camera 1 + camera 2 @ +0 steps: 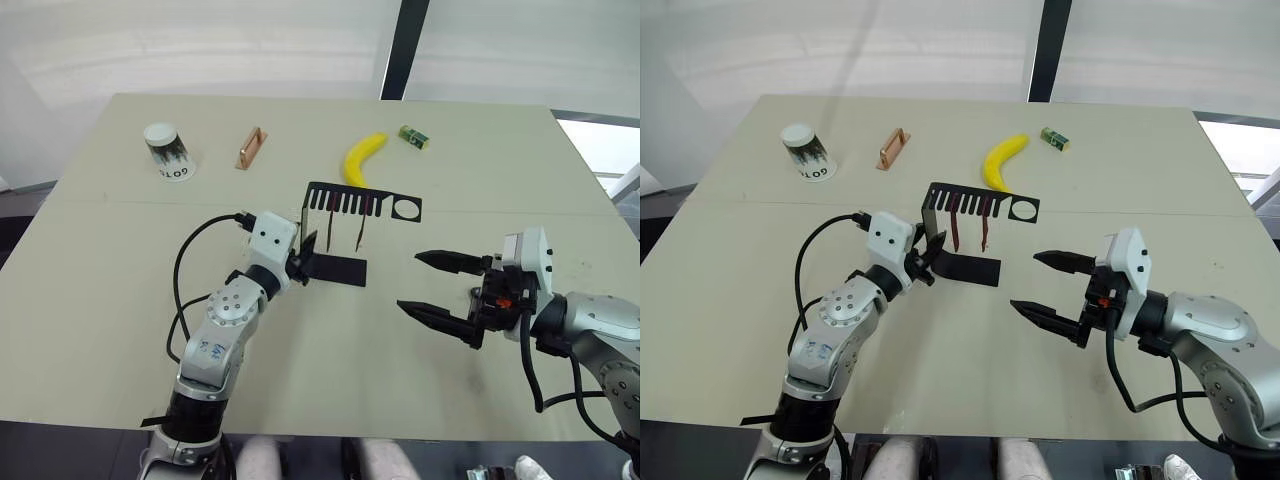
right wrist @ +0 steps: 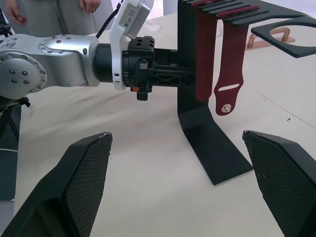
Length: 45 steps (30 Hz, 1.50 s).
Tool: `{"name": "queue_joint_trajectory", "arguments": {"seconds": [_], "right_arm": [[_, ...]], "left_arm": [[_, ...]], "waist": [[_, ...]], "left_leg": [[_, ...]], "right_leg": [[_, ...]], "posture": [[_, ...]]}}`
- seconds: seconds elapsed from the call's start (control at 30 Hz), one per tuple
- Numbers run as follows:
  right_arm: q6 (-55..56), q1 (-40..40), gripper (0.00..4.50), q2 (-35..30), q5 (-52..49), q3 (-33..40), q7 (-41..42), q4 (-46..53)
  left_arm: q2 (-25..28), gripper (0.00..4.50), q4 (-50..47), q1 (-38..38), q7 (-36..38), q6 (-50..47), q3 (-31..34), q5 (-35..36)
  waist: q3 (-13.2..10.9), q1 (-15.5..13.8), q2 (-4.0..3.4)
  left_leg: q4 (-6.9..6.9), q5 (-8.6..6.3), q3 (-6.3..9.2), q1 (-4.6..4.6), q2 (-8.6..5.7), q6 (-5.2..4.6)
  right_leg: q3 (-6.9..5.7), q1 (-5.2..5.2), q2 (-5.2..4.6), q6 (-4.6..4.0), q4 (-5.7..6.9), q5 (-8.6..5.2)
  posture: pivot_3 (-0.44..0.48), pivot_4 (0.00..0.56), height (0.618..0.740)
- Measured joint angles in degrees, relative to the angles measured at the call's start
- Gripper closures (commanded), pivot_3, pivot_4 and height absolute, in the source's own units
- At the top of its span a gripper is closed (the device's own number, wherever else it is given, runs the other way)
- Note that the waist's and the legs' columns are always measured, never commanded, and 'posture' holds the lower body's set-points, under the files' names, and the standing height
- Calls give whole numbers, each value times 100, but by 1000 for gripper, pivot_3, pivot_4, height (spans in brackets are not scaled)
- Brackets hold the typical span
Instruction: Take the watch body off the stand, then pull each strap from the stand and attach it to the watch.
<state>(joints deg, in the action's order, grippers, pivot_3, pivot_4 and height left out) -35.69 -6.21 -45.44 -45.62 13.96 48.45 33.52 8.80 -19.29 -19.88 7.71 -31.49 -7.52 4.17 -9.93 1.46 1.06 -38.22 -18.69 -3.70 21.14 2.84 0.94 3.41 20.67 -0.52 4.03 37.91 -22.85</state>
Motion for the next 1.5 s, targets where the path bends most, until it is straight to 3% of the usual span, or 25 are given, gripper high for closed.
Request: {"name": "queue_joint_trajectory", "arguments": {"seconds": [0.47,0.77,0.83,1.27,1.5], "right_arm": [[-108,10,0,-6,-51,1,-61,21],[-225,-40,0,56,-129,-22,-399,263],[-251,-75,0,132,-123,-72,-557,311],[-311,-101,0,149,-59,-242,-815,429],[-572,-535,0,623,262,-654,-1787,504]], "left_arm": [[-48,3978,174,-118,-10,16,-14,-92],[-394,3978,235,-238,-342,-13,76,-219],[-479,4497,281,-249,-411,-25,113,-219],[-567,4497,448,-335,-501,70,119,-345],[-854,4497,577,-551,-1018,-157,222,-548]], "waist": [[0,0,0],[0,0,1],[0,5,1],[0,-1,1],[1,13,2]], "left_leg": [[0,0,0,0,0,0],[0,0,0,2,0,0],[1,0,0,1,1,0],[1,0,0,1,0,0],[1,1,-1,4,3,1]], "right_leg": [[0,0,0,0,0,0],[0,0,1,0,-1,0],[0,1,1,0,0,0],[0,1,0,0,0,0],[0,6,1,0,5,0]], "posture": [[0,150,740],[0,150,740],[0,150,740],[0,150,740],[0,150,740]]}}
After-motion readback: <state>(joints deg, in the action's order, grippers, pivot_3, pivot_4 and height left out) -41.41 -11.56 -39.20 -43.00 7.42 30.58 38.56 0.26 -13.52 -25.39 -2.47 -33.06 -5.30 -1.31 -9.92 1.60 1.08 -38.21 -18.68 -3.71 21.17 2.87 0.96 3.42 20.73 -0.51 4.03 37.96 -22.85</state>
